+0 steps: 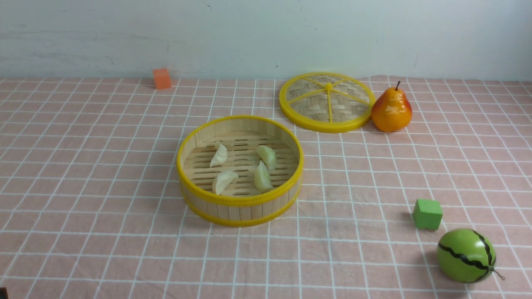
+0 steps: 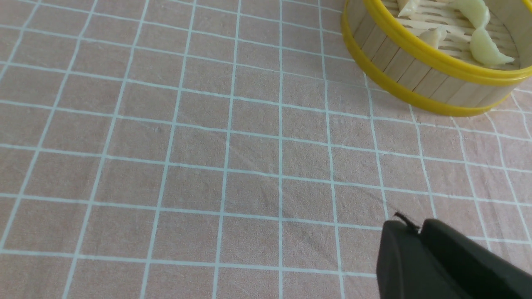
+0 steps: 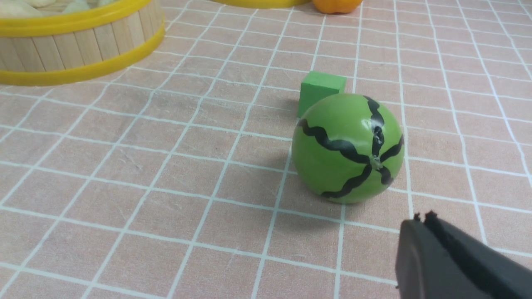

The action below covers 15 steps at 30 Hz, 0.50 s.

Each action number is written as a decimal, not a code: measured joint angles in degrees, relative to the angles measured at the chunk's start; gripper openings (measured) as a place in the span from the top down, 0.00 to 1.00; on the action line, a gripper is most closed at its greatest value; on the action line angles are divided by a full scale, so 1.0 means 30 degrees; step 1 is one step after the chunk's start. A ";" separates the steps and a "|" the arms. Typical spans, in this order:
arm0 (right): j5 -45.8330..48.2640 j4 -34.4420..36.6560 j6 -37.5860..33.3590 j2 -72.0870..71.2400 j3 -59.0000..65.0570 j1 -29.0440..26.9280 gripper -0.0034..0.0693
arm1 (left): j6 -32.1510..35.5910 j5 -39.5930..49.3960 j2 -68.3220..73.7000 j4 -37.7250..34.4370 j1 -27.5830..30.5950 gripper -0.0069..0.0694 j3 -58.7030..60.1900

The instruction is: Put the dumplings into the steamer on the table with the pink tablecloth.

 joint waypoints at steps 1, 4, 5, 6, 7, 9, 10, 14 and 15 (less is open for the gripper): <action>0.0000 0.0000 0.0000 0.0000 0.0000 0.0000 0.96 | 0.0000 0.0000 0.0000 0.0000 0.0000 0.84 0.0000; 0.0000 0.0000 0.0000 0.0000 0.0000 0.0000 0.95 | 0.0000 0.0000 0.0000 -0.0017 0.0000 0.84 0.0000; 0.0000 0.0000 0.0000 0.0000 0.0000 0.0000 0.95 | 0.0000 0.0000 0.0000 -0.0017 0.0000 0.84 0.0000; 0.0000 0.0000 0.0000 0.0000 0.0000 0.0000 0.95 | 0.0000 0.0000 0.0000 -0.0017 0.0000 0.83 0.0000; 0.0000 0.0000 0.0000 0.0000 0.0000 0.0000 0.95 | 0.0000 0.0000 0.0000 -0.0017 0.0000 0.83 0.0000; 0.0000 0.0000 0.0000 0.0000 0.0000 0.0000 0.95 | 0.0000 0.0000 0.0000 -0.0017 0.0000 0.83 0.0000; 0.0000 0.0000 0.0000 0.0000 0.0000 0.0000 0.95 | 0.0000 0.0000 0.0000 -0.0017 0.0000 0.83 0.0000; 0.0000 0.0000 0.0000 0.0000 0.0000 0.0000 0.94 | 0.0000 -0.0168 -0.0518 0.0022 0.0069 0.83 0.0129; 0.0000 0.0000 0.0000 0.0000 0.0000 0.0000 0.94 | 0.0000 -0.0281 -0.1130 0.0043 0.0305 0.83 0.0239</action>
